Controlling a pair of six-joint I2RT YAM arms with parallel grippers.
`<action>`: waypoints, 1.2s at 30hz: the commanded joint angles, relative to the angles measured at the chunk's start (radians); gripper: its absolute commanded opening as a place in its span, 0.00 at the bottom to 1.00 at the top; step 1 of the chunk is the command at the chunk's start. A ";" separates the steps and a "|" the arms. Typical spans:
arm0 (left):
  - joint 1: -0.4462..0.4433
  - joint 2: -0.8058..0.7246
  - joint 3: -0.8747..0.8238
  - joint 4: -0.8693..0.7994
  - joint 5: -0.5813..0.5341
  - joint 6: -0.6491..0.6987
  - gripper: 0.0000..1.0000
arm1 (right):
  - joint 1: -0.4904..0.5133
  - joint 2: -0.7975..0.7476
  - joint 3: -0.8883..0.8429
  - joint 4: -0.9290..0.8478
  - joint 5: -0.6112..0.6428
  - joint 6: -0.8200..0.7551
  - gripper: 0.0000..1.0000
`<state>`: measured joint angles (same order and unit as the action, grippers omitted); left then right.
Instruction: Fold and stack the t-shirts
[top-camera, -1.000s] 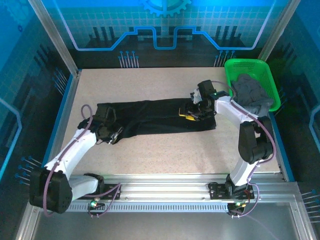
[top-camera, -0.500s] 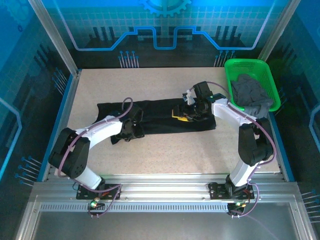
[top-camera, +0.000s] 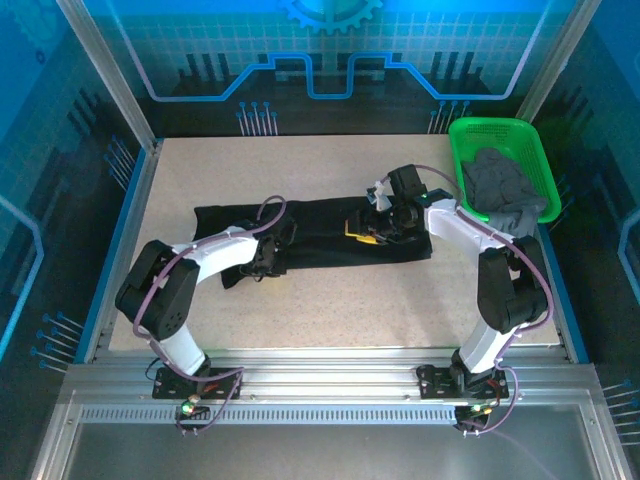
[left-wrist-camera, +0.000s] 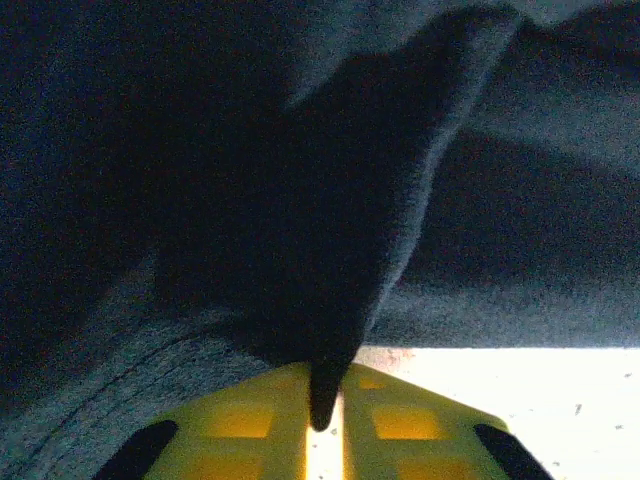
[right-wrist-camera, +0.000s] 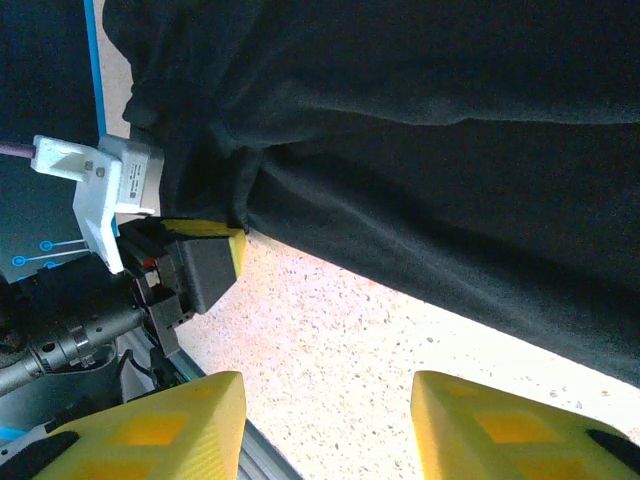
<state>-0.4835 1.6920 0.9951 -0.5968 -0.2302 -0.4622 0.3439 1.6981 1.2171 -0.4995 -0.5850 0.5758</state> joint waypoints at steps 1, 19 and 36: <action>-0.015 -0.005 0.043 -0.016 -0.049 0.010 0.04 | -0.010 -0.018 0.004 0.001 -0.022 0.006 0.49; -0.015 0.009 0.177 -0.117 0.177 -0.302 0.00 | -0.022 -0.006 0.007 -0.014 -0.027 -0.005 0.48; 0.028 0.059 0.191 -0.017 0.340 -0.526 0.00 | -0.026 -0.010 -0.016 -0.020 -0.024 -0.011 0.48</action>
<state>-0.4614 1.7355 1.1702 -0.6437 0.0483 -0.9272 0.3283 1.6981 1.2083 -0.5076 -0.5850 0.5747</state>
